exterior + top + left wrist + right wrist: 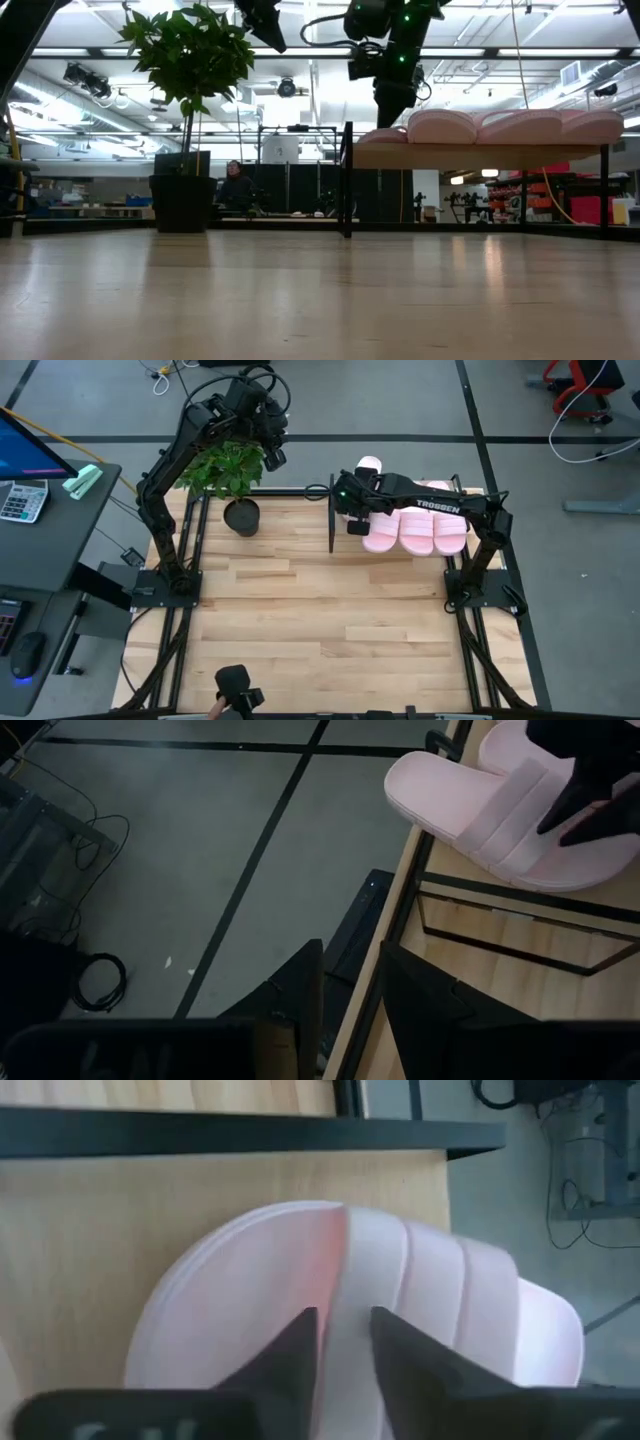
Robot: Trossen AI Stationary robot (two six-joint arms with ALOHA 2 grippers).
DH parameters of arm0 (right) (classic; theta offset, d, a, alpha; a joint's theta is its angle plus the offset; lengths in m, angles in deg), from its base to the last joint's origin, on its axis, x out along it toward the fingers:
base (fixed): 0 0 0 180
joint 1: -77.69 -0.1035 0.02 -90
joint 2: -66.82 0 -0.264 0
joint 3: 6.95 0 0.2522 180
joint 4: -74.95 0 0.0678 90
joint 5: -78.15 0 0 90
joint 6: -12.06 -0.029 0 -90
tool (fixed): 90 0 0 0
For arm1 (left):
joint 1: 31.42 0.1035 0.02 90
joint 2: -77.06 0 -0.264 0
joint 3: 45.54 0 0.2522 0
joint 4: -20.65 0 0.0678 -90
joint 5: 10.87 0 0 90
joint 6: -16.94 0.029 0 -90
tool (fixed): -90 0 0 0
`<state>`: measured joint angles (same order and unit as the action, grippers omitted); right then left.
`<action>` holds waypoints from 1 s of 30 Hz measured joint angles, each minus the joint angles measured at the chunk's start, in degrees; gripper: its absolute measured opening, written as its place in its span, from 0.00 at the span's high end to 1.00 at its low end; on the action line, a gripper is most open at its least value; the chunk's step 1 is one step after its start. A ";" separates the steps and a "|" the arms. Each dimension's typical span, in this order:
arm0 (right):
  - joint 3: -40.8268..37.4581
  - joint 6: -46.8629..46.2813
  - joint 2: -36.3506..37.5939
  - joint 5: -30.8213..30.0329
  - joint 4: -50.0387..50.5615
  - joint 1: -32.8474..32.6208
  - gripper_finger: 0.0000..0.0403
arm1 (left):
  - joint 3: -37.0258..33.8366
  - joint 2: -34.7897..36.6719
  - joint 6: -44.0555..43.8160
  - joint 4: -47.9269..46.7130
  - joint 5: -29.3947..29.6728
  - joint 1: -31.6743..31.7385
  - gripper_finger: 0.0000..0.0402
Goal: Pick and place slides into the shelf
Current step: Adjust the pink slides on the shelf
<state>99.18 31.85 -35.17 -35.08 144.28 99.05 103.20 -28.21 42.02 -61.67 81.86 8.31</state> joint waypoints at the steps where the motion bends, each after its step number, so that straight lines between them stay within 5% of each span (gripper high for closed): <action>1: 0.00 -0.02 0.00 -0.04 -0.49 0.00 0.77 | 0.00 0.00 0.04 0.00 -0.06 0.00 0.73; 6: 0.00 0.46 0.02 -0.01 -1.97 -0.19 0.98 | 0.00 0.00 0.24 -0.40 -0.07 0.02 0.73; 22: 0.00 9.19 0.00 4.59 -6.33 -1.98 0.99 | 0.01 0.00 -0.35 -0.38 -0.03 0.02 0.73; 30: 0.00 10.99 0.14 0.18 -6.24 -1.99 0.95 | 0.00 0.00 -0.42 -0.29 -0.02 0.02 0.73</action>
<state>99.18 42.84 -35.03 -34.90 138.03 97.07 103.20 -28.21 41.60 -61.96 81.83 8.33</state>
